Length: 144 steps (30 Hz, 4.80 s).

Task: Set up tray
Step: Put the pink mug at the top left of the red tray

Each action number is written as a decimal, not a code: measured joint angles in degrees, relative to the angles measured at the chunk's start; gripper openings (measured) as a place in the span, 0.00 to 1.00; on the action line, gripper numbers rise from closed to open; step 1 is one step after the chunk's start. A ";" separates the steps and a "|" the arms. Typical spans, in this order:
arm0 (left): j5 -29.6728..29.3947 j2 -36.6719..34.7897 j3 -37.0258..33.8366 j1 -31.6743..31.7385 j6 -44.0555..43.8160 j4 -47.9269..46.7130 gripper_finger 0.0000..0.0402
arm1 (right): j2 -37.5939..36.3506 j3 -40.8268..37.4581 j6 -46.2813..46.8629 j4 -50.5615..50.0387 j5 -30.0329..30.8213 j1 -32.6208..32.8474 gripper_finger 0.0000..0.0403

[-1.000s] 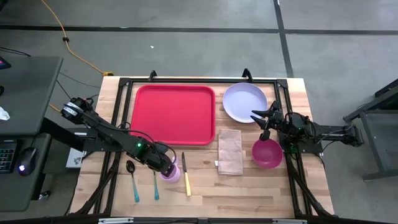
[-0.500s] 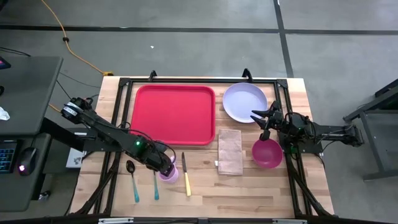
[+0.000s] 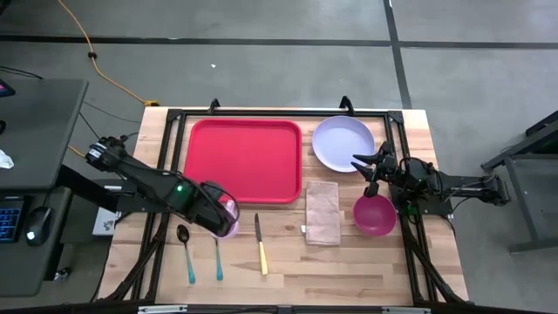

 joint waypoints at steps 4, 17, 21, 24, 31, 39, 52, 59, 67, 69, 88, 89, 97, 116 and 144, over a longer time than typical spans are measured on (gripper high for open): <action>-1.77 -0.02 1.16 1.20 -0.11 -2.96 0.03 | -0.01 0.00 0.00 0.00 -0.02 0.00 0.23; -5.21 -0.50 1.10 19.02 14.12 -7.06 0.03 | 0.00 0.00 0.00 -0.01 -0.04 0.00 0.23; -6.33 -1.35 1.05 25.08 20.89 -7.11 0.03 | -0.01 0.00 0.00 -0.01 -0.04 -0.01 0.23; -6.93 -2.63 1.03 29.63 24.02 -7.18 0.03 | -0.01 0.00 0.00 0.00 -0.04 -0.01 0.23; -8.53 -6.99 1.03 40.70 29.01 -7.16 0.03 | 0.00 0.00 0.00 -0.01 -0.04 -0.01 0.23; -8.48 -9.80 1.01 54.01 36.71 -7.16 0.03 | -0.01 -0.01 -0.01 0.00 -0.02 -0.01 0.23; -3.11 -9.46 0.99 72.65 48.59 -0.04 0.03 | 0.00 -0.01 -0.02 -0.01 -0.02 -0.01 0.23; -0.91 -7.49 0.99 79.18 49.01 0.73 0.03 | 0.00 0.00 -0.02 -0.01 0.00 0.00 0.23; 2.73 -1.88 0.99 82.68 49.38 1.63 0.03 | 0.00 -0.02 -0.02 -0.01 -0.02 0.00 0.23; 3.85 -0.51 0.99 82.66 49.80 3.43 0.03 | -0.02 -0.01 -0.02 0.01 0.00 -0.01 0.23; 7.15 1.49 -12.57 89.05 52.86 15.26 0.03 | 0.00 -0.02 0.00 -0.01 -0.02 0.00 0.23; 7.09 0.85 -13.56 89.01 52.93 16.22 0.03 | -0.02 0.00 -0.02 0.01 -0.02 -0.02 0.23; 5.90 -0.70 -14.97 88.85 50.99 20.24 0.03 | 0.00 -0.02 -0.02 -0.01 0.00 0.00 0.23; 1.57 -0.68 -17.85 88.83 36.36 24.28 0.03 | 0.00 0.00 -0.02 -0.01 0.00 0.00 0.23; -1.07 1.21 -20.30 88.38 31.37 23.62 0.03 | -0.01 -0.02 -0.46 0.00 0.00 -0.01 0.23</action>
